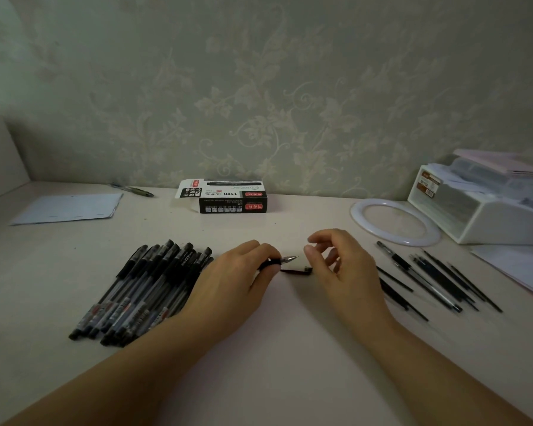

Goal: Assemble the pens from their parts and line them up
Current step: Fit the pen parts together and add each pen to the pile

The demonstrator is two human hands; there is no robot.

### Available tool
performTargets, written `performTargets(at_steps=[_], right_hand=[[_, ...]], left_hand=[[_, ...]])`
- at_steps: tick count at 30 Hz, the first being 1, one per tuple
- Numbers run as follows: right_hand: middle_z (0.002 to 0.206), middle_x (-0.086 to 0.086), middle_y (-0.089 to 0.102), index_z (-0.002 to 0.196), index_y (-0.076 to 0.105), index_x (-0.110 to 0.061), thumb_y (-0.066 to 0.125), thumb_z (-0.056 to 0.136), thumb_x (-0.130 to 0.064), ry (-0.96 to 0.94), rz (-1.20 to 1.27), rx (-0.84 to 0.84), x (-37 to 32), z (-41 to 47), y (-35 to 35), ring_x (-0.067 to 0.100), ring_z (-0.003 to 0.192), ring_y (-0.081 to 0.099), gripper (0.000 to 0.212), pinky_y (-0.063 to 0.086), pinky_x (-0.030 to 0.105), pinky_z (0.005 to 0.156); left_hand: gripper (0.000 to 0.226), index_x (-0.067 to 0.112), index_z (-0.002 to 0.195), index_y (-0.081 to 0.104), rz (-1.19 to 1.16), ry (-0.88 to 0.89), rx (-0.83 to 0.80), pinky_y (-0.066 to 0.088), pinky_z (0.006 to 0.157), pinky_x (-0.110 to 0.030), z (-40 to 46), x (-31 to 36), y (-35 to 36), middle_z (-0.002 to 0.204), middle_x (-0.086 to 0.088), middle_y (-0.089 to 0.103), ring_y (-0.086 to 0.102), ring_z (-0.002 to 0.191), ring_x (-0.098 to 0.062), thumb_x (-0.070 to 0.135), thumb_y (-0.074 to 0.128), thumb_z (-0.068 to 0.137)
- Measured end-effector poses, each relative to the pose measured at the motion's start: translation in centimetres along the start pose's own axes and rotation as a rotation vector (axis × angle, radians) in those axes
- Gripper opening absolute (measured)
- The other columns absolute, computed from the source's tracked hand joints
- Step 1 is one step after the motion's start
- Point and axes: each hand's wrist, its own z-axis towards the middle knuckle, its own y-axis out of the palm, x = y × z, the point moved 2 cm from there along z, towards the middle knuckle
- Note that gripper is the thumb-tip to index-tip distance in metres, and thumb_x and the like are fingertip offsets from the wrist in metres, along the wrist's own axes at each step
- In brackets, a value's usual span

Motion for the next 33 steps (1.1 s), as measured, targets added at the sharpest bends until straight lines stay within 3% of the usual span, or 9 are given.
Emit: performTargets(at_steps=[2,4,7,11,15,25,30,33], right_hand=[[0.105,-0.012,0.058,0.114,0.063,-0.025,0.064,0.092,-0.031,-0.013,-0.148,-0.066,0.5,0.0,0.2,0.009,0.092,0.053,0.023,0.044,0.023,0.079],[0.112,-0.010,0.055,0.118,0.064,-0.025,0.064,0.091,-0.036,-0.031,-0.246,-0.175,0.6,-0.2,0.7,0.011,0.099,0.049,0.029,0.038,0.018,0.084],[0.102,-0.016,0.054,0.104,0.068,-0.026,0.062,0.093,-0.034,-0.082,-0.295,-0.279,0.6,-0.3,1.1,0.008,0.096,0.046,0.015,0.034,0.008,0.079],[0.094,-0.016,0.061,0.095,0.060,-0.025,0.060,0.094,-0.021,-0.011,-0.117,-0.286,0.5,-0.2,0.6,0.004,0.091,0.053,0.005,0.043,0.017,0.078],[0.088,-0.013,0.067,0.092,0.064,-0.023,0.063,0.092,-0.013,0.032,0.055,-0.268,0.2,-0.1,0.4,-0.002,0.086,0.060,0.010,0.042,0.008,0.073],[0.090,-0.014,0.070,0.092,0.070,-0.030,0.067,0.090,-0.018,0.014,0.167,-0.368,-0.2,-0.2,0.4,0.007,0.084,0.064,0.012,0.049,0.016,0.073],[0.088,-0.010,0.073,0.092,0.071,-0.026,0.073,0.086,-0.020,0.089,0.284,-0.344,0.2,0.0,0.3,0.009,0.084,0.069,0.009,0.055,0.026,0.081],[0.085,-0.005,0.074,0.087,0.073,-0.023,0.076,0.083,-0.017,0.138,0.354,-0.372,0.3,0.1,0.3,0.011,0.081,0.071,0.008,0.056,0.023,0.078]], left_hand=[[0.014,0.029,0.103,0.062,0.018,-0.014,0.007,0.048,0.062,-0.034,0.0,-0.1,0.0,0.089,0.015,0.056,0.044,0.066,-0.006,0.033,0.051,0.096],[0.014,0.029,0.103,0.062,0.031,-0.024,0.009,0.048,0.062,-0.036,0.1,-0.2,0.1,0.089,0.014,0.056,0.044,0.066,-0.008,0.032,0.050,0.096],[0.013,0.028,0.102,0.062,0.044,-0.042,-0.005,0.049,0.063,-0.037,0.0,-0.3,0.2,0.090,0.012,0.056,0.049,0.069,-0.010,0.031,0.051,0.095],[0.012,0.030,0.102,0.061,0.058,-0.052,-0.022,0.048,0.064,-0.033,0.0,-0.5,0.2,0.091,0.012,0.055,0.053,0.074,-0.010,0.030,0.052,0.094],[0.011,0.030,0.100,0.062,0.050,-0.041,-0.041,0.047,0.063,-0.033,0.0,-0.4,0.1,0.089,0.012,0.054,0.052,0.072,-0.010,0.028,0.053,0.094],[0.015,0.028,0.106,0.064,-0.010,0.012,-0.093,0.049,0.065,-0.035,0.0,-0.2,0.2,0.090,0.011,0.056,0.052,0.072,-0.008,0.029,0.055,0.095],[0.010,0.021,0.097,0.066,-0.096,0.006,-0.071,0.049,0.069,-0.032,0.3,-0.1,0.0,0.090,0.009,0.064,0.057,0.077,-0.007,0.027,0.060,0.092],[0.008,0.018,0.095,0.067,-0.108,0.035,-0.079,0.048,0.067,-0.034,0.3,0.2,-0.1,0.086,0.006,0.064,0.058,0.075,-0.009,0.024,0.061,0.092]])
